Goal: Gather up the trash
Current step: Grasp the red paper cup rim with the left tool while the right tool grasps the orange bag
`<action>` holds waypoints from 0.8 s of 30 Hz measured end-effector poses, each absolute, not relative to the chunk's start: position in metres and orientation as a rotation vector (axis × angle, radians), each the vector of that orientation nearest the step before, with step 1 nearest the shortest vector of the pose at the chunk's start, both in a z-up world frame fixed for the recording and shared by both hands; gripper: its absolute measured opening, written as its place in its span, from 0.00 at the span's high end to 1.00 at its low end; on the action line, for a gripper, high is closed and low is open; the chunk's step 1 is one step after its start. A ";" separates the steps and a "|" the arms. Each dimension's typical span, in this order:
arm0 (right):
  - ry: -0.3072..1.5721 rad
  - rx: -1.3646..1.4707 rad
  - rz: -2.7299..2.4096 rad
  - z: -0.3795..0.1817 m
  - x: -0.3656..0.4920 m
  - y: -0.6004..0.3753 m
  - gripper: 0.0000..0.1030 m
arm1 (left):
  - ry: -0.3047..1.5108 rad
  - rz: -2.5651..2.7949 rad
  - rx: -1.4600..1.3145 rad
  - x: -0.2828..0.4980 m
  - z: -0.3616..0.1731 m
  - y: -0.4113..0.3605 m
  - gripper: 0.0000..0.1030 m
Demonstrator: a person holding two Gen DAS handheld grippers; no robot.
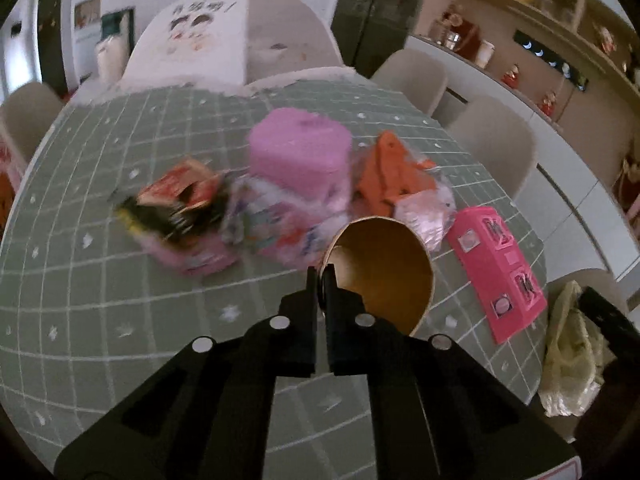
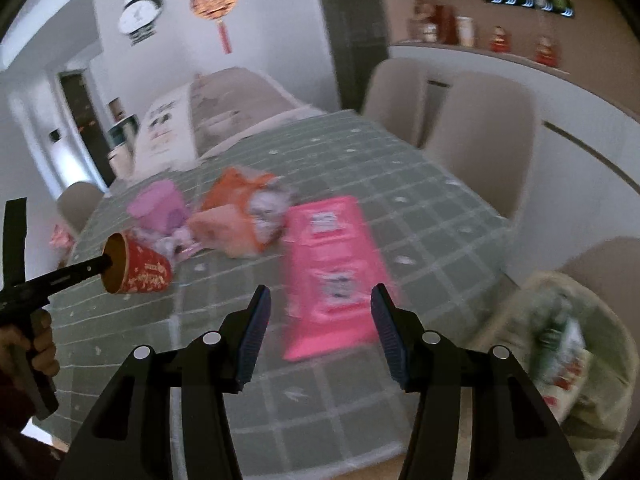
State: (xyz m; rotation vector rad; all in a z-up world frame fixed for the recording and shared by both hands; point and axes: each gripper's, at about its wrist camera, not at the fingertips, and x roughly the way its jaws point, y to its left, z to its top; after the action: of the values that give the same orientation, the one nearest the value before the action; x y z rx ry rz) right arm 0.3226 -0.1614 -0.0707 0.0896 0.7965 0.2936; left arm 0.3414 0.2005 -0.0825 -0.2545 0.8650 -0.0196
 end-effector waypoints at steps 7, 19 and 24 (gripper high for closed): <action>0.746 -0.002 0.451 -0.076 0.360 -0.078 0.52 | 0.893 -0.071 -0.324 0.316 -0.074 0.250 0.97; 0.725 -0.211 0.442 -0.097 0.453 0.025 0.50 | 0.904 -0.078 -0.357 0.303 -0.075 0.314 0.97; 0.853 -0.111 0.353 -0.111 0.486 0.024 0.50 | 0.905 -0.106 -0.366 0.305 -0.078 0.332 0.97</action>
State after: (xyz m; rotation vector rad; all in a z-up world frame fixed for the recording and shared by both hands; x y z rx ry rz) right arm 0.4856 0.0244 -0.1113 -0.1113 0.8531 0.3533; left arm 0.3053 0.3316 -0.0784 -0.3661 0.9048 -0.1063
